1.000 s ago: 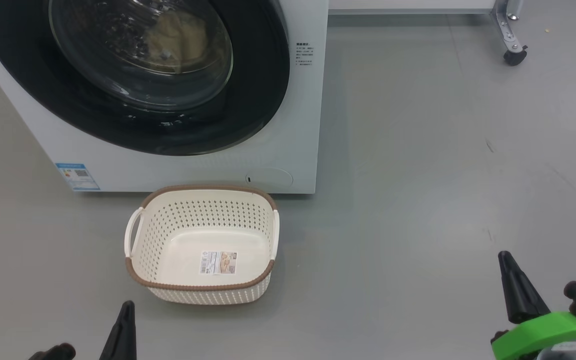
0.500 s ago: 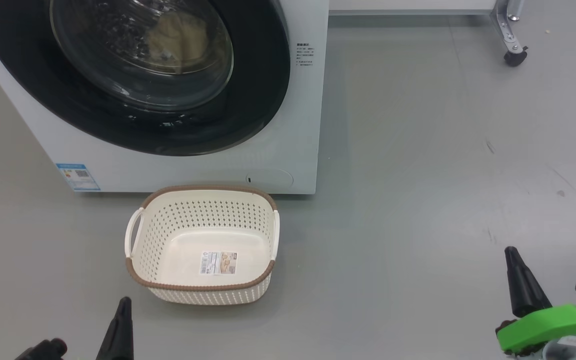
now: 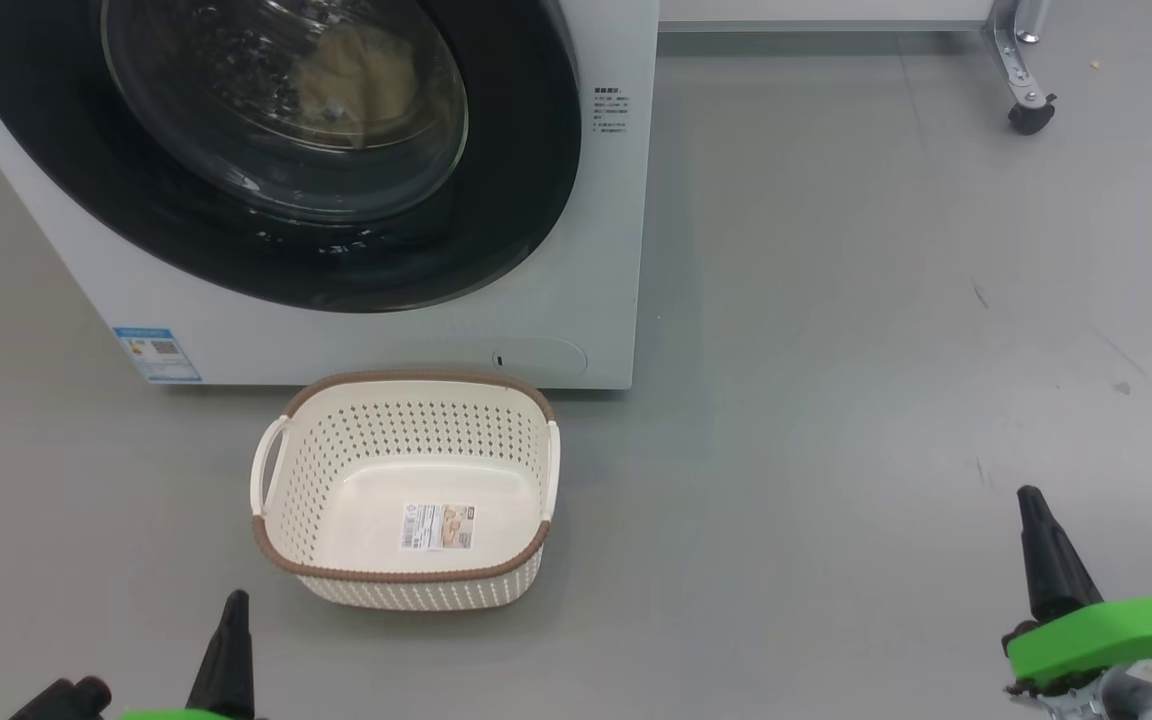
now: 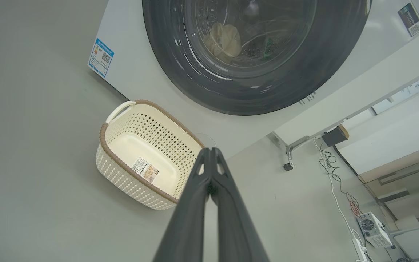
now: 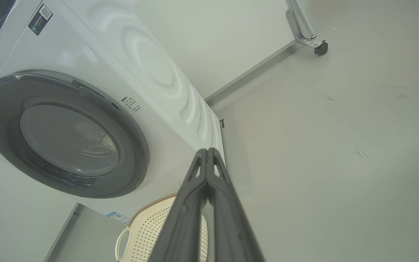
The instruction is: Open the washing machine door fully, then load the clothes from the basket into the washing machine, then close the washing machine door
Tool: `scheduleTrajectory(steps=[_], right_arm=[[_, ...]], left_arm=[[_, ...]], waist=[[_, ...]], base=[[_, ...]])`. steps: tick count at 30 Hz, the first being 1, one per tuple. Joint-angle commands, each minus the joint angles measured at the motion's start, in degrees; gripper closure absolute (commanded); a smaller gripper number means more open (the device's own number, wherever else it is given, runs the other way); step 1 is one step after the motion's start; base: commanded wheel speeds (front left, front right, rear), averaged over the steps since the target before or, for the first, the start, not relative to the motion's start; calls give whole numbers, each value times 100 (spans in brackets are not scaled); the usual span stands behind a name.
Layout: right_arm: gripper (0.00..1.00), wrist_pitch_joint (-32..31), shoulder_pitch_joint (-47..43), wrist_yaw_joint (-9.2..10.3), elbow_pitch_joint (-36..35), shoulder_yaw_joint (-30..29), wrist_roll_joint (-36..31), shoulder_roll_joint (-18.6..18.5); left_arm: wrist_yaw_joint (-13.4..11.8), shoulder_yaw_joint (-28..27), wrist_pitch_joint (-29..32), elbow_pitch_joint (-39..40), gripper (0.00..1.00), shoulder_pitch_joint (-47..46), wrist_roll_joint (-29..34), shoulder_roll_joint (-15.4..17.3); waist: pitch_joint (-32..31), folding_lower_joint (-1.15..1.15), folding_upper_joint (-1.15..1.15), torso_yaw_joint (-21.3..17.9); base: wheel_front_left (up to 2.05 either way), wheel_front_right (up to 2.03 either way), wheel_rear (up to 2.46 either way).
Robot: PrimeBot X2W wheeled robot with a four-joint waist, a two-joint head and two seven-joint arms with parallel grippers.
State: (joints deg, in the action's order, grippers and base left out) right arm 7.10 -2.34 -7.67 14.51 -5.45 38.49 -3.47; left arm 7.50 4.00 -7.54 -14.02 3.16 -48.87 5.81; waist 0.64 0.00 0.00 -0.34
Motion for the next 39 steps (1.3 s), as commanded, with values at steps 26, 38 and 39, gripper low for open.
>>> scheduleTrajectory(steps=[26, 38, 39], right_arm=[[100, -453, 497, 10, -120, -42, 1810, -14], [100, -636, 569, 12, -106, -56, 2529, 1], [100, -653, 576, 12, -104, -57, 2594, 2]], left_arm=[[0, -396, 439, 111, 100, -504, -1487, -53], [0, -512, 620, 89, 100, -589, -2077, -89], [0, -522, 637, 86, 100, -597, -2130, -92]], waist=[[-15, 0, 0, 11], [-21, 0, 0, 16], [-22, 0, 0, 16]], base=[[0, 0, 0], [0, 0, 0], [0, 0, 0]])
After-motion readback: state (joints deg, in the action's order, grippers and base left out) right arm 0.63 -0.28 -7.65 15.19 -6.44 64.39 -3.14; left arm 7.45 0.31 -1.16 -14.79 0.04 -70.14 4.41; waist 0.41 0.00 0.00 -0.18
